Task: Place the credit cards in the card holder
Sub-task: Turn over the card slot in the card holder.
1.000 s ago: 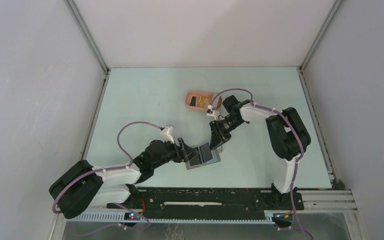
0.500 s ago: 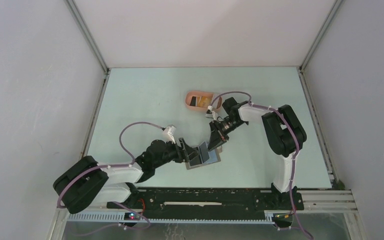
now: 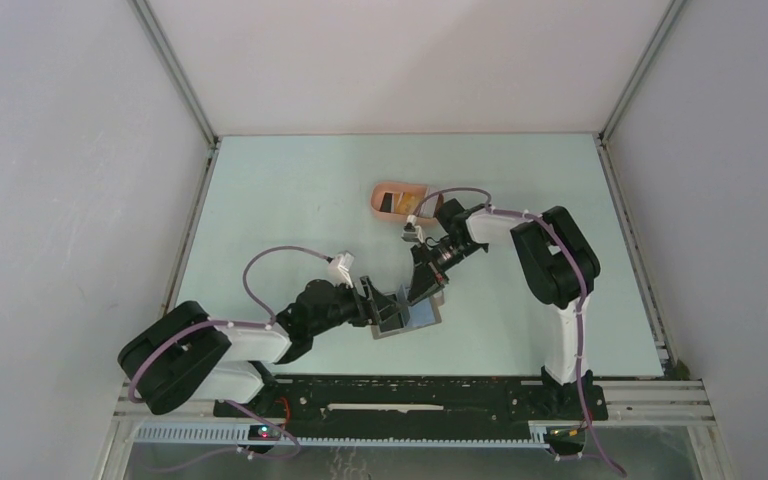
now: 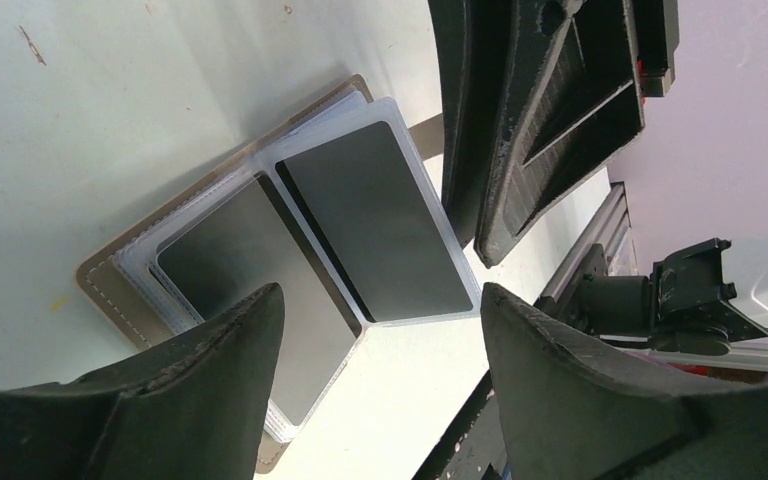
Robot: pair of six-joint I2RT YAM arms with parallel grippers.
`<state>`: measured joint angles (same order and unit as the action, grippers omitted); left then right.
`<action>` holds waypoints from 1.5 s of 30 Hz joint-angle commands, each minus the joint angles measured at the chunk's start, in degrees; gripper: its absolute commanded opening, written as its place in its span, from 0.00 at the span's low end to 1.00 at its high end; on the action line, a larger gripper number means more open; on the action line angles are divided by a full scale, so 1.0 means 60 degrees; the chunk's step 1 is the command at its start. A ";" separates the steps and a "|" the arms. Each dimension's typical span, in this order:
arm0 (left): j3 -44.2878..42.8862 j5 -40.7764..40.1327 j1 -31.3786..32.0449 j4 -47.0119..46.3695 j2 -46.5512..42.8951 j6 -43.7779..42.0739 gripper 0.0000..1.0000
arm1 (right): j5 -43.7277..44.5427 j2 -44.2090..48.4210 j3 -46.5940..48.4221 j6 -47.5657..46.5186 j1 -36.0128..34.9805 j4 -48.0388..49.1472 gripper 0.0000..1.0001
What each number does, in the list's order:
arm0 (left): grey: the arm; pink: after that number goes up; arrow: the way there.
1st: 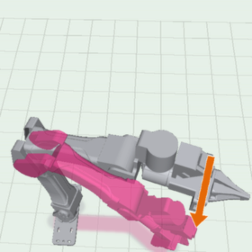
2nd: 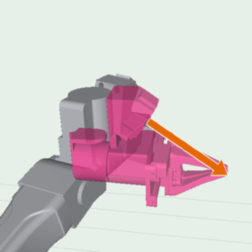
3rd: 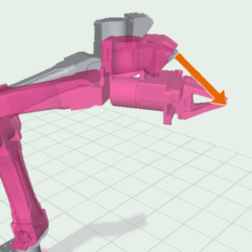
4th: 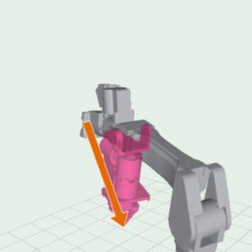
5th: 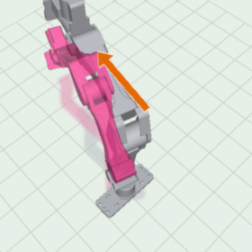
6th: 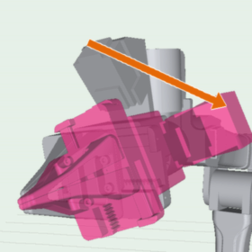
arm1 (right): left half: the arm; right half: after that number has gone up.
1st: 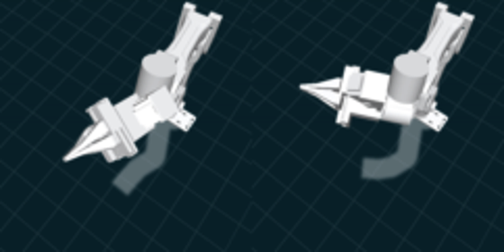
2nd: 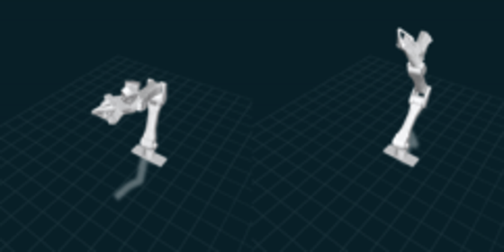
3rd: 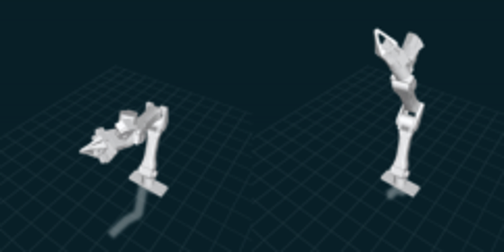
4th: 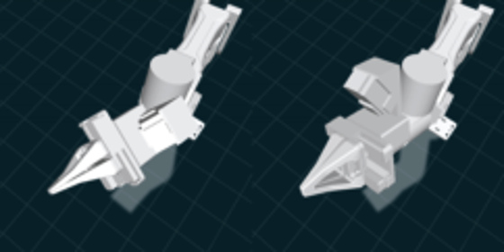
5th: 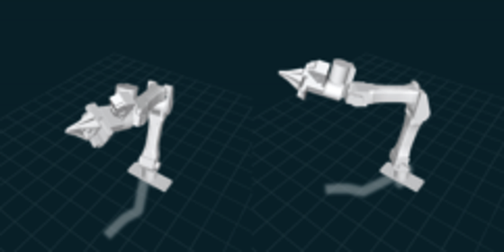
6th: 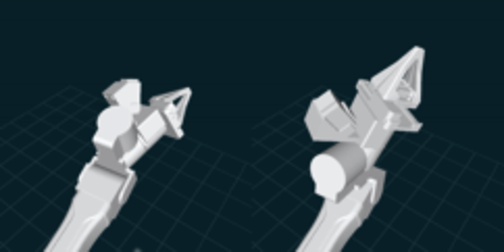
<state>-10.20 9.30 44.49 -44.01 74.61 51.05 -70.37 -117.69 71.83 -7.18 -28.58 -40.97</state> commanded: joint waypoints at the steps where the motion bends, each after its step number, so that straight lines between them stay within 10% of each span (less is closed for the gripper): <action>1: -0.0187 -0.0061 -0.0002 -0.0422 0.0089 0.0159 0.77 | -0.0602 -0.0102 0.0371 -0.0228 -0.0084 -0.0216 0.31; 27: -0.0332 -0.0273 -0.0027 -0.0396 0.0360 0.0369 0.84 | 0.0741 -0.0219 0.0381 -0.0020 -0.0436 -0.0129 0.07; 45: -0.0522 -0.0576 -0.0032 0.0134 0.0439 0.0425 0.79 | 0.0017 -0.0372 0.0481 -0.0268 -0.0500 -0.0360 0.28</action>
<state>-10.74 7.57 44.45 -44.05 76.99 53.19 -69.45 -119.20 72.93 -7.64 -30.98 -42.22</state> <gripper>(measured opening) 0.803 0.281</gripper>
